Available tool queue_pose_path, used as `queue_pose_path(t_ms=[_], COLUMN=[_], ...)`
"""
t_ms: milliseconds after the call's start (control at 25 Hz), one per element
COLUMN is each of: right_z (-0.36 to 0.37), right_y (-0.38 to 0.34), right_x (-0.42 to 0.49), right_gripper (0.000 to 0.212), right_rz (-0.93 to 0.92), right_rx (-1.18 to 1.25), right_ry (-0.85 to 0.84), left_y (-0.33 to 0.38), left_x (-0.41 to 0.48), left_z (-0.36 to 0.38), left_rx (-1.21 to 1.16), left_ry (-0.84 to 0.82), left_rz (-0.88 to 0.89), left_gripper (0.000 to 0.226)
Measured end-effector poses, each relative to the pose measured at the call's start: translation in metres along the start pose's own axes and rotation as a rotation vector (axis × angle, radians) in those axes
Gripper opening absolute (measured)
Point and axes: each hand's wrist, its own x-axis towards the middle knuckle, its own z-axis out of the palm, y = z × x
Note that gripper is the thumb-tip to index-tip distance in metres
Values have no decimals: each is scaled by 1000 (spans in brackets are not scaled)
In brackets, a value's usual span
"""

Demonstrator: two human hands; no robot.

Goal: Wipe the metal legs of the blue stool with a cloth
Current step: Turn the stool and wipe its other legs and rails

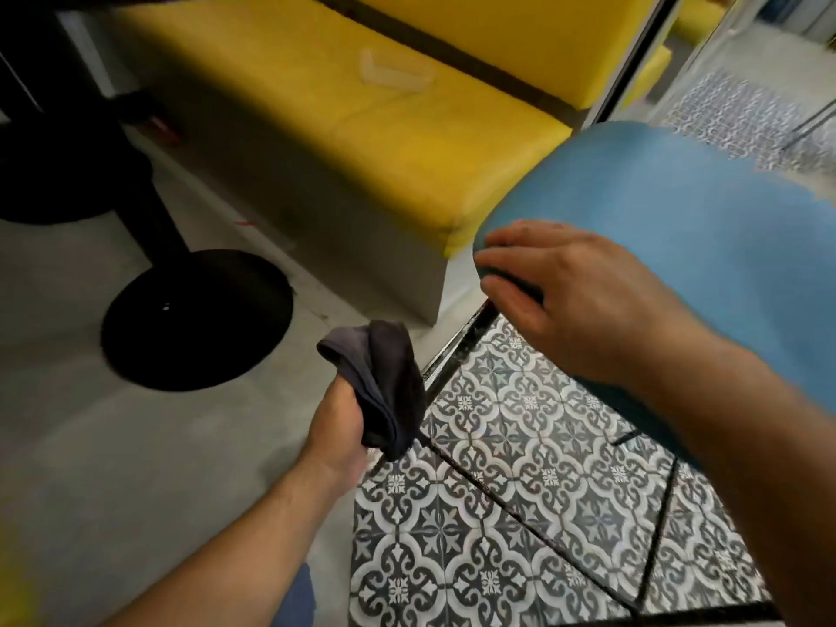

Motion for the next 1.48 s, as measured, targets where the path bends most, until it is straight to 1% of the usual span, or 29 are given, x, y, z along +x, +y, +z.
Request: queue_pose_path(t_ms=[120,240,320,360,440,480,560,640,680,720,800,840,920,1040,1120,1240,1360,1480], right_z=[7,5,7,9,11,10,10,23,35,52,90,102,111,111,117,136,156,171], right_y=[-7,-19,-22,-23,-23,-23,-25,-31,-37,-45,-57,-57,-48,-40,-49,-66,-78,-87], right_x=[-15,-25,-32,-35,-41,-45,-52,-60,-66,-70,-76,-78,-78,-81,-83,-74,-64,-68], right_gripper=[31,32,32,32,28,27,23,19,18,17,20,22,23,21,26,35,29,24], right_rz=[-38,-27,-43,-65,-88,-94,-125,-195,-208,-189,-102,-54,-9,110,165,236,308,318], right_rx=[-142,-221,-327,-361,-402,-409,-397,-330,-258,-187,-107,-90,-75,-9,62,219,362,483], right_ry=[125,110,119,118,117,125,169,284,316,280,114,63,56,83,56,85,83,144], left_y=[-15,-14,-10,-8,-3,-1,-7,-22,-30,-37,-47,-49,-50,-52,-59,-66,-71,-64], left_x=[19,24,24,25,22,20,19,20,19,19,18,19,22,23,22,14,5,0], left_z=[6,15,19,16,1,-8,-21,-19,-14,-9,-5,-5,-5,-1,0,4,8,14], left_rx=[-78,-34,-29,-52,-167,-259,-427,-503,-524,-539,-552,-557,-572,-590,-590,-512,-481,-398], left_ry=[-57,-167,-212,-231,-350,-382,-353,-331,-350,-381,-464,-532,-617,-578,-539,-442,-319,-235], left_rz=[114,242,336,379,449,454,371,274,236,212,186,169,120,116,153,211,243,283], left_gripper=[55,50,50,53,54,51,49,51,52,54,56,57,61,62,61,54,50,61])
